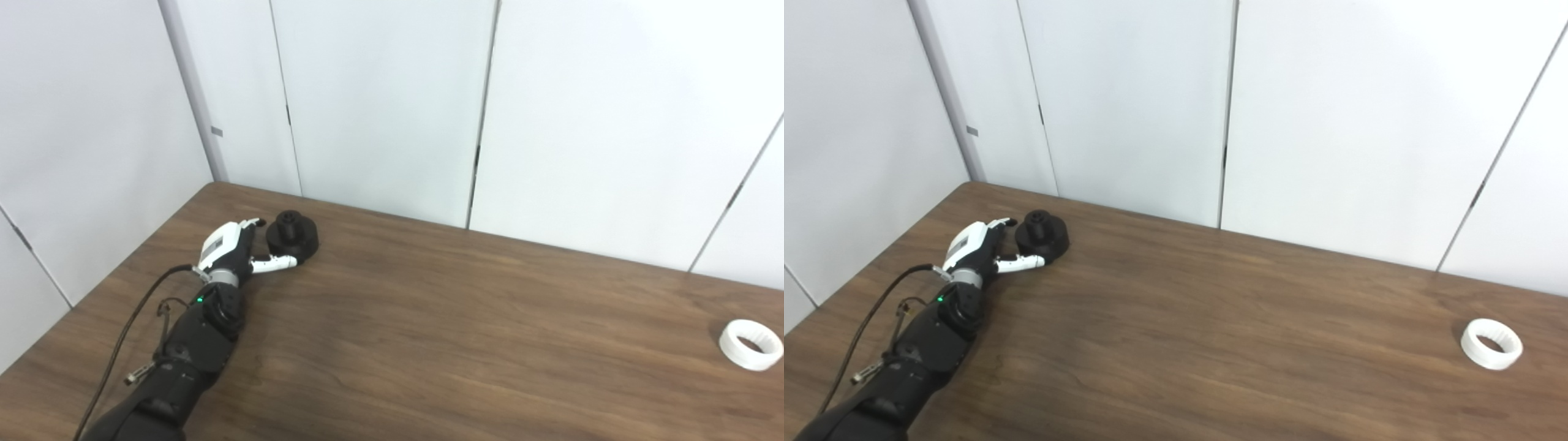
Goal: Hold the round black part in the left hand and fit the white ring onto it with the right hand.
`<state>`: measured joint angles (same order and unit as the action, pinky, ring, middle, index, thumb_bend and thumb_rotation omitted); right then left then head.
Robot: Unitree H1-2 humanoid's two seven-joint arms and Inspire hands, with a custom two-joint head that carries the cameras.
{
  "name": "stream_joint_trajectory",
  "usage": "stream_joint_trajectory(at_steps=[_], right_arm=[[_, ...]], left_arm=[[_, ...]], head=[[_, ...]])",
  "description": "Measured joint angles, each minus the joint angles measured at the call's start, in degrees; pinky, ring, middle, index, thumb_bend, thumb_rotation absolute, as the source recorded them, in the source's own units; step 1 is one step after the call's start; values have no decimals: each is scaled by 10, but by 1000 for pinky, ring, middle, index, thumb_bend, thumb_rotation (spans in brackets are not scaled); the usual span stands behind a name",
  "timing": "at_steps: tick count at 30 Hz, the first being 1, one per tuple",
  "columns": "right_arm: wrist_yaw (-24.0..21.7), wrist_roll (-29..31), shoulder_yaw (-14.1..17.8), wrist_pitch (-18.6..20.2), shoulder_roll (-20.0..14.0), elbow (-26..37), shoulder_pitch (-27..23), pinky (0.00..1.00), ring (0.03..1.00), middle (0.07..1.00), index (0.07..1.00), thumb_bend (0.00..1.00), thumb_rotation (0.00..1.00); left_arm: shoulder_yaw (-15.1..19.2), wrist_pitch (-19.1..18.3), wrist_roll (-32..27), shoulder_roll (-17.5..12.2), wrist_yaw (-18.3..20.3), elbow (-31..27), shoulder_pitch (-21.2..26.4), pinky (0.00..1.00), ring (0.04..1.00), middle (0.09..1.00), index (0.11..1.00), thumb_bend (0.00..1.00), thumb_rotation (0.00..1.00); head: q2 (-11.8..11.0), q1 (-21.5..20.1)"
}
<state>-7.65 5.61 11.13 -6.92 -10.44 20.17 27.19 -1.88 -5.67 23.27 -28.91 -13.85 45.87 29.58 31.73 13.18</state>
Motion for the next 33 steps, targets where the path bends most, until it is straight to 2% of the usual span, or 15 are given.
stream_joint_trajectory(at_steps=[6, 13, 22, 33], right_arm=[[0, 2, 1, 6, 0, 4, 2, 1000, 984, 934, 923, 673, 1000], [0, 2, 1, 8, 0, 12, 3, 1000, 988, 929, 926, 689, 1000], [0, 1, 2, 15, 0, 12, 4, 1000, 986, 920, 924, 695, 1000], [0, 1, 5, 17, 0, 12, 4, 1000, 982, 917, 927, 693, 1000]], left_arm=[[7, 17, -14, 14, -25, 35, 16, 1000, 998, 953, 876, 1000, 479], [8, 20, -20, 24, -42, 47, 24, 1000, 998, 954, 876, 1000, 462], [-14, 19, -13, 28, -61, 71, 33, 1000, 998, 942, 870, 1000, 445], [-30, 9, -10, 28, -62, 74, 37, 1000, 1000, 953, 868, 1000, 447]], head=[[3, 0], [6, -1], [8, -2], [8, -2]])
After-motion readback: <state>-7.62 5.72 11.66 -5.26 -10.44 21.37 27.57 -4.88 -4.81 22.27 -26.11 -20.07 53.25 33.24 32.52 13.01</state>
